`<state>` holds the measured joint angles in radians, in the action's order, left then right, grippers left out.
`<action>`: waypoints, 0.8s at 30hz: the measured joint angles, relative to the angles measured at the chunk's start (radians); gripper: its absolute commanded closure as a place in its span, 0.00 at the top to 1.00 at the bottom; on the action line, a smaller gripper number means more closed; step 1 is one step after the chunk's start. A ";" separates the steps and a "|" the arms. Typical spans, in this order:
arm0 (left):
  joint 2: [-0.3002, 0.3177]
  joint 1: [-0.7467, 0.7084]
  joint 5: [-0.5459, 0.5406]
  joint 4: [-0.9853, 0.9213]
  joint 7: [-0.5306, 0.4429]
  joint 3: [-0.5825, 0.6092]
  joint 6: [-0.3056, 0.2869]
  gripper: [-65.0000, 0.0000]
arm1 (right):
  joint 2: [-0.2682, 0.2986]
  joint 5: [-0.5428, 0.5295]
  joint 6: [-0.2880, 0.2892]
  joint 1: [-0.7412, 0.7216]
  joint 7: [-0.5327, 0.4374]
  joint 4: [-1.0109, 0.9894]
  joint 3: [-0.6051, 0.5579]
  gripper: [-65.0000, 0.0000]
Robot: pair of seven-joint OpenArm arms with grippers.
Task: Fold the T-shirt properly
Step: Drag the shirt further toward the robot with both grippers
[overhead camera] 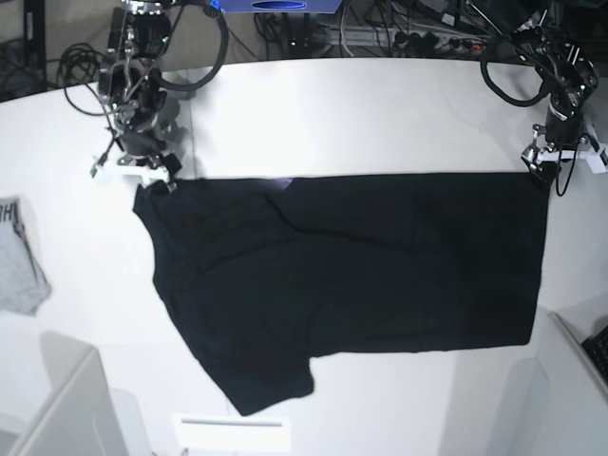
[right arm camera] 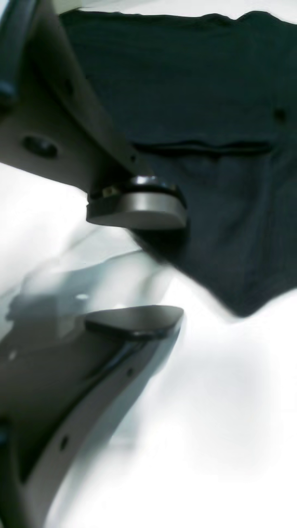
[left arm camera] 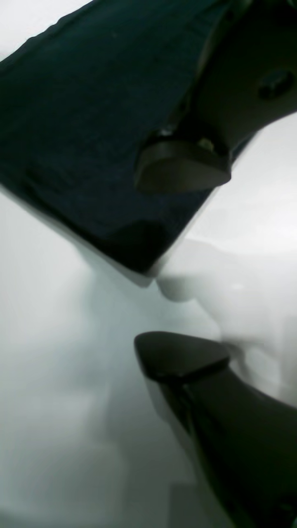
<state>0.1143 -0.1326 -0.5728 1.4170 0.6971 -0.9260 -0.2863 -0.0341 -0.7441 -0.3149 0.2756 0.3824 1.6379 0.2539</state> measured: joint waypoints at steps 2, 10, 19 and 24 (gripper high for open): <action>0.004 0.022 0.002 -0.027 -0.009 0.000 0.000 0.77 | 0.001 -0.001 0.004 -0.016 -0.039 -0.027 -0.001 0.44; 0.014 0.101 -0.013 -0.131 -0.047 -0.002 -0.012 0.77 | 0.007 0.004 0.016 -0.043 -0.082 -0.078 -0.005 0.44; 0.019 0.111 -0.013 -0.137 -0.051 0.082 -0.009 0.63 | 0.007 0.003 0.019 -0.048 -0.092 -0.088 -0.005 0.44; 0.018 0.108 -0.012 -0.139 -0.042 0.082 -0.005 0.42 | 0.010 0.004 0.024 -0.059 -0.095 -0.103 -0.005 0.40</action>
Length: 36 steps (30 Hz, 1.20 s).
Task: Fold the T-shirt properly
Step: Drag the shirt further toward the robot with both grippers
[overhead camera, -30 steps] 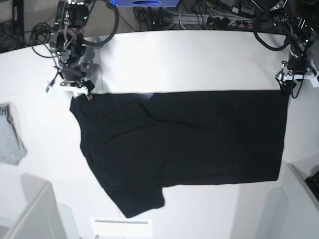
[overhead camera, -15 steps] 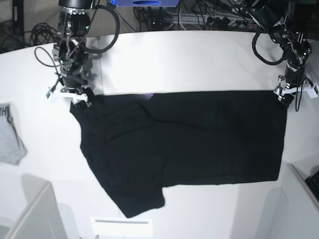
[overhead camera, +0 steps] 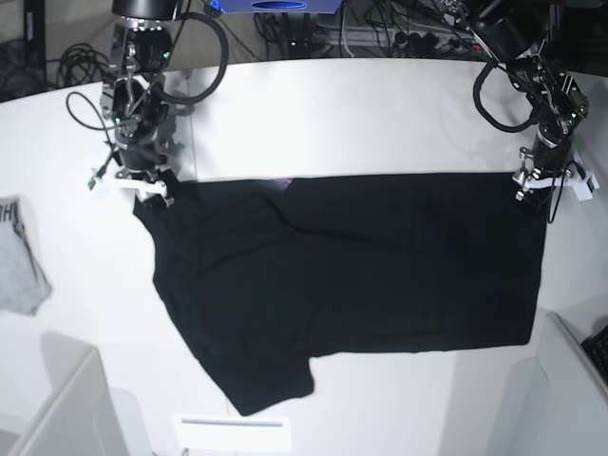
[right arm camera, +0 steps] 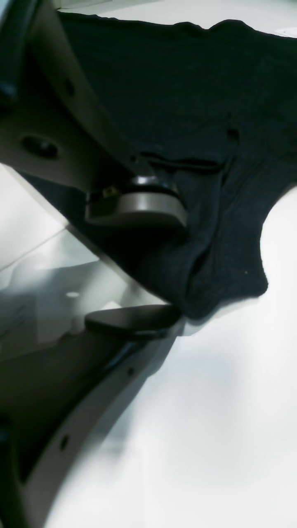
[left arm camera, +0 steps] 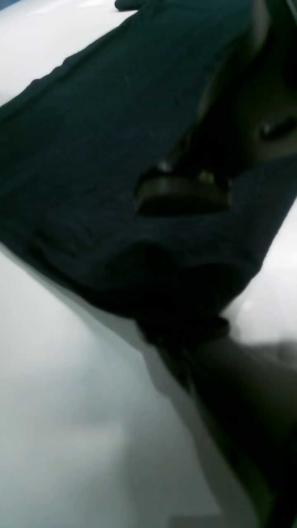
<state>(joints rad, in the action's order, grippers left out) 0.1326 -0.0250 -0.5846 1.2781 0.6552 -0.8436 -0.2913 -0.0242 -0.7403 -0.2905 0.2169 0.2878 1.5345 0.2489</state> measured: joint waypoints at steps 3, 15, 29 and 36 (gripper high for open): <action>0.000 -0.001 0.003 -0.003 0.009 0.002 0.000 0.21 | 0.000 0.004 0.013 -0.002 -0.003 -0.011 0.003 0.18; 0.010 -0.042 0.031 0.006 0.008 0.009 -0.010 0.00 | -0.006 -0.010 0.110 0.070 0.047 0.035 0.084 0.00; -0.019 -0.200 0.046 0.137 -0.007 0.014 -0.019 0.00 | 0.010 -0.012 0.108 0.210 0.059 0.154 0.109 0.00; -0.042 -0.315 0.061 0.245 0.008 0.042 -0.005 0.00 | 0.010 -0.011 0.108 0.294 0.055 0.197 0.111 0.00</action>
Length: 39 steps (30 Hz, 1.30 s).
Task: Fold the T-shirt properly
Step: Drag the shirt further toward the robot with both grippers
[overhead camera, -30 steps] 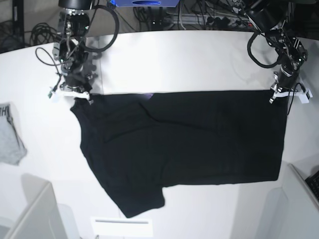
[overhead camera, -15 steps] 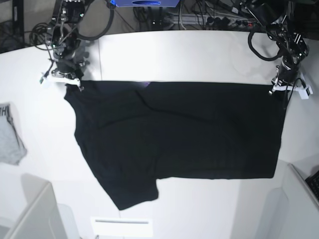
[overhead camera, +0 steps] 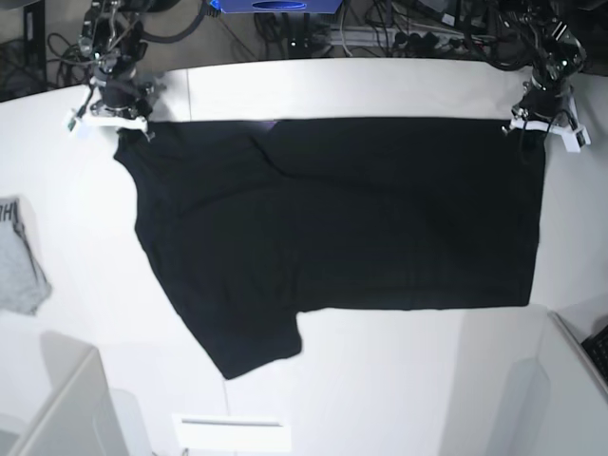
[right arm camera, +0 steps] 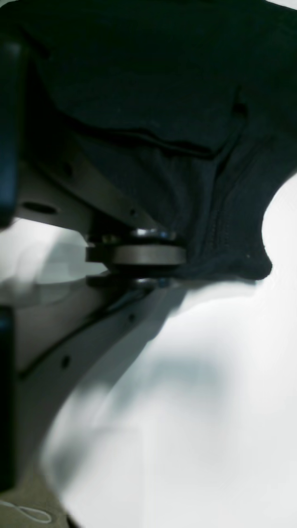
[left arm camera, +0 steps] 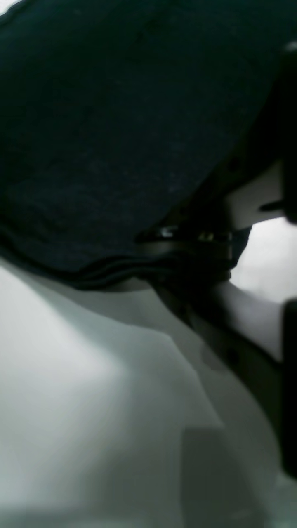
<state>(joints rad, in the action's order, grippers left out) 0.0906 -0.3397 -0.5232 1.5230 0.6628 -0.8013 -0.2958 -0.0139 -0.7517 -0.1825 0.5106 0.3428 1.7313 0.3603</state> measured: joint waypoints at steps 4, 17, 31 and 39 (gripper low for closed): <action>-0.005 -0.051 0.004 0.041 0.006 0.005 0.001 0.00 | 0.000 0.000 0.000 0.049 -0.002 0.015 0.004 0.00; -0.030 -0.140 -0.002 0.097 0.014 0.000 -0.010 0.00 | -0.005 -0.004 0.005 0.119 0.013 0.041 0.098 0.00; -0.056 -0.172 0.002 0.121 0.003 -0.003 -0.003 0.00 | -0.006 -0.003 0.004 0.147 0.008 0.060 0.096 0.00; -0.087 -0.225 0.024 0.247 0.046 -0.023 0.010 0.67 | -0.005 0.004 -0.008 0.149 -0.004 0.114 0.105 0.49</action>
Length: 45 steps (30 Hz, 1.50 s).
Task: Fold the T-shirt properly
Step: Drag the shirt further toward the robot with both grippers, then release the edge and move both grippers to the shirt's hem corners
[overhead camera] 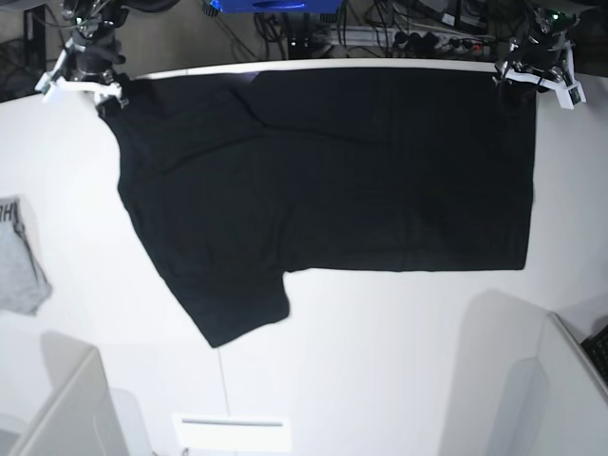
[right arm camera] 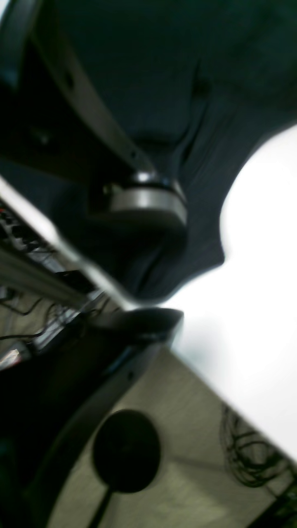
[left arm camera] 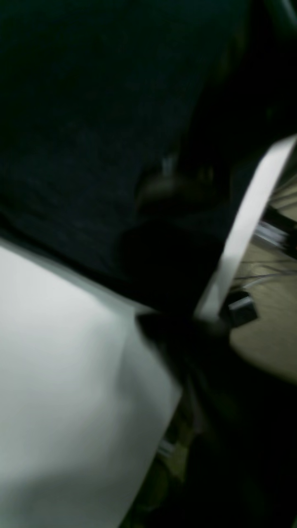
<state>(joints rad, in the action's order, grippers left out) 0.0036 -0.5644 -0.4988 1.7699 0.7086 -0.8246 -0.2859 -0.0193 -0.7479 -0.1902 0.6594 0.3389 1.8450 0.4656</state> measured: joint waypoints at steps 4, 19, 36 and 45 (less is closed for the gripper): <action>-0.021 0.040 0.007 0.055 0.002 -0.082 -0.001 0.77 | 0.002 0.005 0.004 -0.007 0.001 0.040 0.000 0.49; 0.076 0.360 0.170 0.125 0.185 -0.106 -0.003 0.77 | 0.133 0.015 0.006 -0.354 0.154 0.011 -0.111 0.49; 0.204 0.528 0.315 -0.215 0.055 0.108 -0.005 0.00 | 0.297 0.014 0.007 -0.819 0.236 -0.507 -0.416 0.50; 0.244 0.597 0.311 -0.348 0.044 0.108 -0.005 0.61 | 0.327 0.013 0.008 -1.000 0.129 -0.777 -0.643 0.51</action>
<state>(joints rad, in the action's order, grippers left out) 0.2478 0.0322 -0.1875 1.4216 0.7528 -0.7162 -0.2913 0.3077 -0.7353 -0.1818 -0.3408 0.4675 1.0676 -0.1772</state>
